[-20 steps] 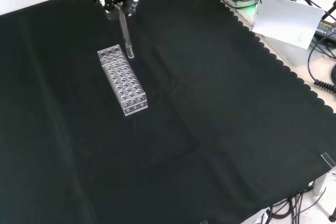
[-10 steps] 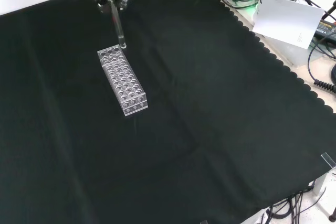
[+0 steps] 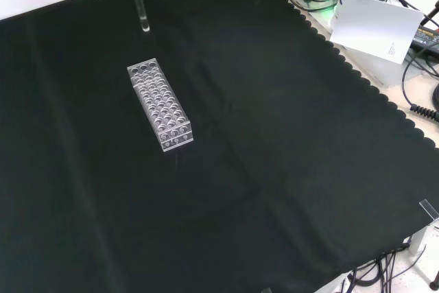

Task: Shake the test tube.

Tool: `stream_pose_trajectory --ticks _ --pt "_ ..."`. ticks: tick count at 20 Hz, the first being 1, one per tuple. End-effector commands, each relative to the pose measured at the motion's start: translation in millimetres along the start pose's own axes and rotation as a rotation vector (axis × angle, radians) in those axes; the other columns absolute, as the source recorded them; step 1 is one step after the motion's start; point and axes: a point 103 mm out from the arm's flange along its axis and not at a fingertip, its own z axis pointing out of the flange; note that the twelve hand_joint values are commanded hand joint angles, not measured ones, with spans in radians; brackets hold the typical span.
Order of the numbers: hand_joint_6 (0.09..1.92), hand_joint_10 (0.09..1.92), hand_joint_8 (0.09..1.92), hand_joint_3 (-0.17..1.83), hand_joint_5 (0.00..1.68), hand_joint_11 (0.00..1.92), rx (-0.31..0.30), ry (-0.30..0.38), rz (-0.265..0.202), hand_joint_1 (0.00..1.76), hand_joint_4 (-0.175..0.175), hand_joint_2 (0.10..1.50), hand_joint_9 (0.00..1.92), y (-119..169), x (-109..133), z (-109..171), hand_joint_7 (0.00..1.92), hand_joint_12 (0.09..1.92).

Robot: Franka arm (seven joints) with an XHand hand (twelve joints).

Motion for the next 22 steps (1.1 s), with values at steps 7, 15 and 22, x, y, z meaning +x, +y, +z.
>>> stream_pose_trajectory --ticks 7,15,22 --pt "0.66 0.61 0.37 0.0 1.13 0.84 0.004 -0.012 0.057 1.41 -0.175 1.0 1.25 -1 -31 -1 1.74 1.19" --pt "0.66 0.61 0.37 0.0 1.13 0.85 0.01 0.045 -0.053 1.41 -0.175 1.0 1.25 7 34 10 1.74 1.19" --pt "0.66 0.61 0.37 0.0 1.13 0.85 0.014 0.092 -0.168 1.41 -0.175 1.0 1.25 11 87 6 1.74 1.19"
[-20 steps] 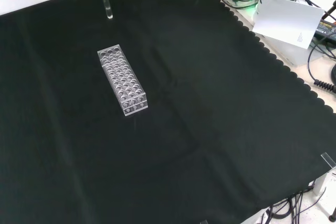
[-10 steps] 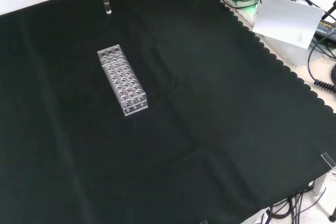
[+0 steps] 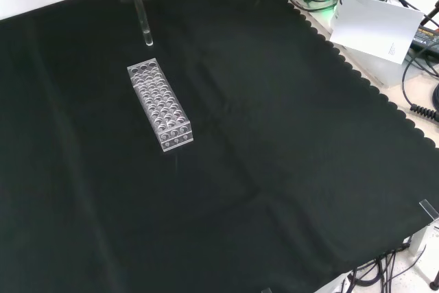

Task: Shake the test tube.

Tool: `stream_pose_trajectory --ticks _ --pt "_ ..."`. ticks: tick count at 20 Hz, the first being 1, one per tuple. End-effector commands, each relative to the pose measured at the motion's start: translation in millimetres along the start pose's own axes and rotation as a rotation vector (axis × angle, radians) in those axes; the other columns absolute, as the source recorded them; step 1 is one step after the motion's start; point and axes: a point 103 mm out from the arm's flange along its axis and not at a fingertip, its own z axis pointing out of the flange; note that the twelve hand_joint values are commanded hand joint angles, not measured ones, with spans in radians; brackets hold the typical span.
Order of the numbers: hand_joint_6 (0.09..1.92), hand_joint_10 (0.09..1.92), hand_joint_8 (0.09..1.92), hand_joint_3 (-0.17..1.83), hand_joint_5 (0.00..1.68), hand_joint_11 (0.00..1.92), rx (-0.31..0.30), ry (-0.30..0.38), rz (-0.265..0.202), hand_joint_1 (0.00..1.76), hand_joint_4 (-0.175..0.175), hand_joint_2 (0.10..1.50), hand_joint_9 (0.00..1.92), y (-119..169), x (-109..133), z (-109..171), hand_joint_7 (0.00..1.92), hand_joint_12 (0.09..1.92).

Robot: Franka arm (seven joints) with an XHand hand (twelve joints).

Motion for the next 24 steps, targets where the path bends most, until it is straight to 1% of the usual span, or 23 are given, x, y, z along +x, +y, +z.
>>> stream_pose_trajectory --ticks 1,6,9,11,13,16,18,20,24 --pt "0.66 0.61 0.37 0.0 1.13 0.85 0.004 0.047 -0.105 1.41 -0.175 1.0 1.25 7 50 0 1.74 1.19" --pt "0.66 0.61 0.37 0.0 1.14 0.85 0.003 0.074 -0.148 1.41 -0.175 1.0 1.25 8 71 -3 1.74 1.19" --pt "0.66 0.61 0.36 0.0 1.14 0.85 0.005 0.067 -0.156 1.41 -0.175 1.0 1.25 10 76 -3 1.74 1.19" --pt "0.66 0.61 0.36 0.0 1.14 0.85 0.006 0.06 -0.15 1.41 -0.175 1.0 1.25 12 74 -3 1.74 1.19" --pt "0.66 0.61 0.36 0.0 1.14 0.85 0.01 0.056 -0.135 1.41 -0.175 0.99 1.25 14 67 0 1.74 1.19" --pt "0.66 0.61 0.36 0.0 1.14 0.85 0.021 0.046 -0.101 1.41 -0.175 0.99 1.25 18 52 4 1.74 1.19" --pt "0.66 0.61 0.36 0.0 1.14 0.85 0.034 0.047 -0.075 1.41 -0.175 0.99 1.25 21 38 6 1.74 1.19" --pt "0.66 0.61 0.36 0.0 1.14 0.85 0.039 0.029 -0.048 1.41 -0.175 0.99 1.25 22 24 7 1.74 1.19" --pt "0.66 0.61 0.36 0.0 1.14 0.85 0.034 0.008 0.009 1.41 -0.175 0.99 1.25 22 -5 6 1.74 1.19"
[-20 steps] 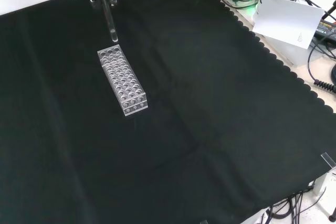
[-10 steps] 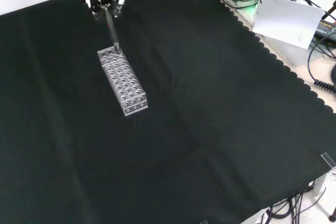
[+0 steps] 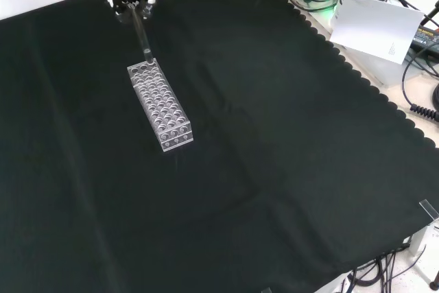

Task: Shake the test tube.

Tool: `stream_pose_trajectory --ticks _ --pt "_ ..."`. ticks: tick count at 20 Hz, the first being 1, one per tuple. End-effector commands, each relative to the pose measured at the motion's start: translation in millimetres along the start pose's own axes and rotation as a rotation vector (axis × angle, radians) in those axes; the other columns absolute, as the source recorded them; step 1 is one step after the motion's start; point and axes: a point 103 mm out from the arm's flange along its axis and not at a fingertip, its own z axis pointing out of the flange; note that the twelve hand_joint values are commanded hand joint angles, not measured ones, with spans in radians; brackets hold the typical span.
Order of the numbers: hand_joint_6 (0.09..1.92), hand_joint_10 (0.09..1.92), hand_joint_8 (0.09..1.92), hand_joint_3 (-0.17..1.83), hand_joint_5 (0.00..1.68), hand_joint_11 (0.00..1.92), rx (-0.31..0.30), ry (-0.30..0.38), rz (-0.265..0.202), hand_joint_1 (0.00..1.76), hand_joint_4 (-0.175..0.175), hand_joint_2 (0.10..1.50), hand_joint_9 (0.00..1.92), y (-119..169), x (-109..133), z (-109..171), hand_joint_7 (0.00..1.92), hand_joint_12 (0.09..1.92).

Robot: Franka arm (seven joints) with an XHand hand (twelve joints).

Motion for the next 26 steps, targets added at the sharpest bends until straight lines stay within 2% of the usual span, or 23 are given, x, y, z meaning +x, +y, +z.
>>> stream_pose_trajectory --ticks 1,7,12,17,26 --pt "0.66 0.61 0.36 0.0 1.14 0.85 -0.001 -0.03 0.084 1.41 -0.175 0.99 1.25 -2 -42 0 1.74 1.19" --pt "0.66 0.61 0.36 0.0 1.14 0.85 -0.007 -0.061 0.158 1.41 -0.175 0.99 1.25 -8 -78 -6 1.74 1.19" --pt "0.66 0.61 0.36 0.0 1.14 0.85 -0.015 -0.069 0.188 1.41 -0.175 0.99 1.25 -11 -92 -8 1.74 1.19" --pt "0.66 0.61 0.35 0.0 1.14 0.85 -0.008 -0.049 0.162 1.41 -0.175 0.99 1.25 -11 -83 -1 1.74 1.19" --pt "0.66 0.61 0.35 0.0 1.14 0.85 0.004 -0.008 0.082 1.41 -0.175 0.99 1.25 0 -40 12 1.75 1.19"
